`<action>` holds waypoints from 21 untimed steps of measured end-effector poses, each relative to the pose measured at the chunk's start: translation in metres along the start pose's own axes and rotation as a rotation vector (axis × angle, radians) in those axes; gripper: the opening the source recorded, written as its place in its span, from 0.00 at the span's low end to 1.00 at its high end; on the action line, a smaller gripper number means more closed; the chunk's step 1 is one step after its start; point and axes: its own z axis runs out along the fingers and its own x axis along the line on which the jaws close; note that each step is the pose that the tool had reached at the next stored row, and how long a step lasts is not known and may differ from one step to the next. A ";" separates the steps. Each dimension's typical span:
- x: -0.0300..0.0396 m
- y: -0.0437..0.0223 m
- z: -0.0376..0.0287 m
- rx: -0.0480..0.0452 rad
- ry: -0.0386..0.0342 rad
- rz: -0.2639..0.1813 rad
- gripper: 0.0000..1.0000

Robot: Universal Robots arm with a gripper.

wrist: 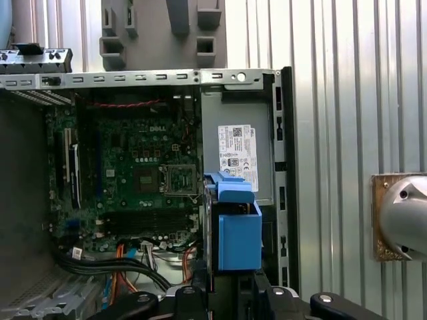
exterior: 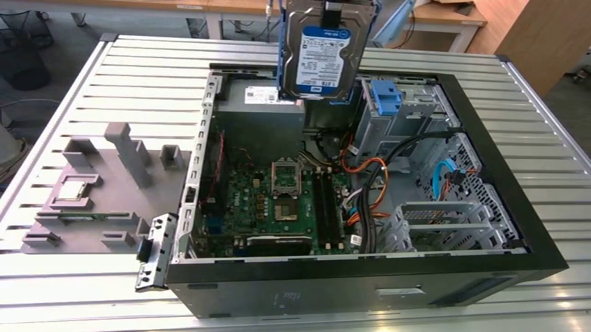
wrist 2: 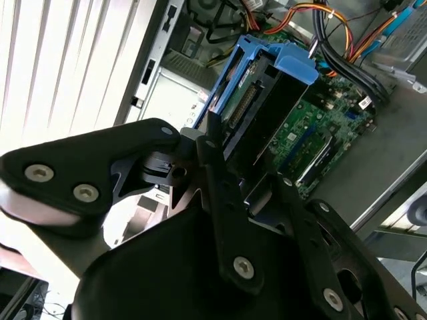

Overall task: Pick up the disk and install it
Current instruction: 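Pick up the disk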

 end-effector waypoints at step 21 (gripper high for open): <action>0.0150 -0.0140 -0.0007 0.0000 0.0000 0.000 0.35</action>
